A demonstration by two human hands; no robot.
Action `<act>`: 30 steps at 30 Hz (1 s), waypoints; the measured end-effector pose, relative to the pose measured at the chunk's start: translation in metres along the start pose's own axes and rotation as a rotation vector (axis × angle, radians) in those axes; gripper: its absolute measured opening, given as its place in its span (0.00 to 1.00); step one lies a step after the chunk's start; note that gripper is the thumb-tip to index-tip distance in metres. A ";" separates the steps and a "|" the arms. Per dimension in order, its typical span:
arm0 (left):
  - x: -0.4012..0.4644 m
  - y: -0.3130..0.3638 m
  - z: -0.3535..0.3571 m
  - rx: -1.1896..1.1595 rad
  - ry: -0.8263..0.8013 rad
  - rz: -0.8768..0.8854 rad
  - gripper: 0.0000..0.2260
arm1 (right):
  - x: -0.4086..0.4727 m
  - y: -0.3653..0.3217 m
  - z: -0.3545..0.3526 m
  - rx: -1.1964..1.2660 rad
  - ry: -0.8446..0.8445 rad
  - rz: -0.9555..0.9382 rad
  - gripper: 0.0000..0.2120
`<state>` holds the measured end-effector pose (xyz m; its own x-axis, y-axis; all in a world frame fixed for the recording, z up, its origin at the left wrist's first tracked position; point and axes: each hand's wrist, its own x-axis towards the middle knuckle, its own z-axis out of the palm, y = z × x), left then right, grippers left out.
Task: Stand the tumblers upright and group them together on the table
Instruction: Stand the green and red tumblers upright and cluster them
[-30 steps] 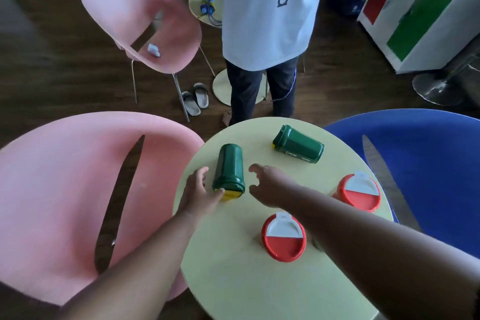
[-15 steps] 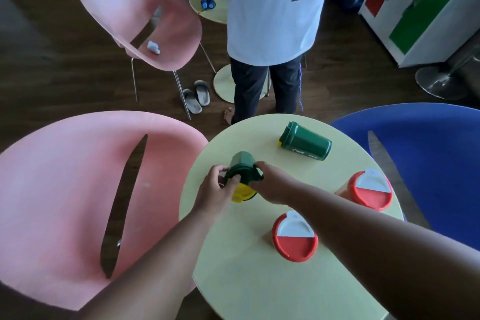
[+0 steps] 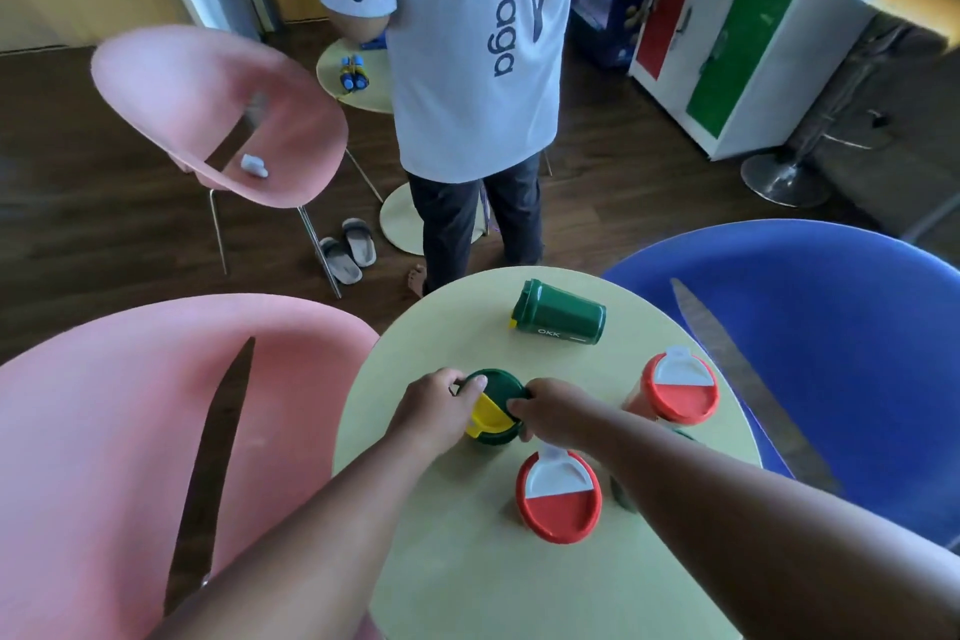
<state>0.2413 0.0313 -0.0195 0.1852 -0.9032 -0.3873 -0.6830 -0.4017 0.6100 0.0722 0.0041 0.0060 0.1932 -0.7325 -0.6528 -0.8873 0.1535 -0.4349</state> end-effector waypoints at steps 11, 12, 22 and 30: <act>0.011 0.009 -0.010 0.123 -0.030 -0.012 0.19 | 0.016 0.002 -0.011 -0.095 -0.028 -0.020 0.21; 0.012 0.012 -0.012 0.137 -0.007 -0.005 0.18 | 0.017 0.003 -0.018 -0.112 -0.010 -0.041 0.21; 0.079 0.087 0.011 0.123 0.020 -0.033 0.18 | 0.058 0.052 -0.125 -0.232 0.252 -0.172 0.18; 0.143 0.105 0.045 0.170 -0.058 -0.117 0.24 | 0.127 0.077 -0.140 -0.402 0.103 -0.209 0.23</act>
<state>0.1643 -0.1329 -0.0419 0.2325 -0.8397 -0.4907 -0.7697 -0.4673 0.4350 -0.0299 -0.1699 -0.0234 0.3608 -0.7857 -0.5025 -0.9295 -0.2589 -0.2626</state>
